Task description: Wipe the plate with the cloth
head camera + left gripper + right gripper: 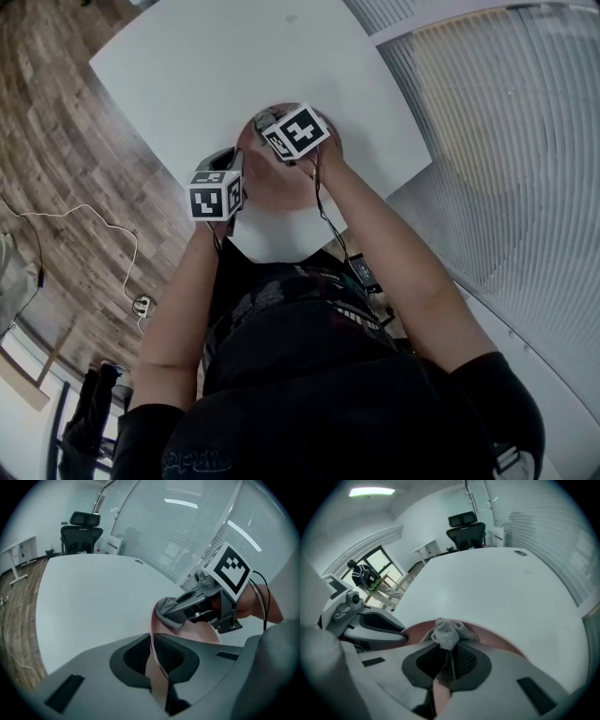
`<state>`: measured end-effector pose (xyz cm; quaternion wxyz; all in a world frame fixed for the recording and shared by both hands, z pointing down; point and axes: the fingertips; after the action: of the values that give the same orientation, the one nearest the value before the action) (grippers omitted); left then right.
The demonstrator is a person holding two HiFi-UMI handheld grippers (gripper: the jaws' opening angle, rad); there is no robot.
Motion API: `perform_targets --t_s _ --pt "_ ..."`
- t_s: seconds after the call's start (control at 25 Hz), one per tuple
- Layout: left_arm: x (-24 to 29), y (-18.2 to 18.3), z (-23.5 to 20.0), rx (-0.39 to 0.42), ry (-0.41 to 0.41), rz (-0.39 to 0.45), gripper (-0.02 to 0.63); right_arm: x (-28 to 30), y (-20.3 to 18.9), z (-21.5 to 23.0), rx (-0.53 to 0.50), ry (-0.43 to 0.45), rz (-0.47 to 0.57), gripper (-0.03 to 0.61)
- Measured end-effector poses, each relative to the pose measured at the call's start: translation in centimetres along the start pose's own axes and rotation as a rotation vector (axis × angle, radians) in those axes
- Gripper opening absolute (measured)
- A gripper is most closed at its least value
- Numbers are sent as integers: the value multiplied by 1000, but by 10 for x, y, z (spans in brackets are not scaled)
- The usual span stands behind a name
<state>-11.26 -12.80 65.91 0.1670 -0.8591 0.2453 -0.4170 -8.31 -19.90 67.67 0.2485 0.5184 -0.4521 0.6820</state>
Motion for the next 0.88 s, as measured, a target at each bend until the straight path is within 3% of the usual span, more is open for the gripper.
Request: perform_targets --t_s 0.2,0.48,0.64,0.88 --pt "-1 2 -3 -14 1 15 29 -4 -12 -64 -49 174 -2 37" --pt "2 5 1 -21 -1 27 26 -19 -51 -106 -65 293 -12 37" --pt "2 4 0 -20 5 19 26 -27 -81 -127 -131 316 -46 37" --pt "-1 2 -3 -24 23 22 26 -50 -153 -112 -277 283 -224 37"
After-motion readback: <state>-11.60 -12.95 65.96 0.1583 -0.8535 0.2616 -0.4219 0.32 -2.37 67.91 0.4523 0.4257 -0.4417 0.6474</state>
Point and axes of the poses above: the fingertips, and each gripper's own axes: x forward along the fingers, z to its right, y out of its top, and after that the axes turned 15 degrees about -y, right-handed
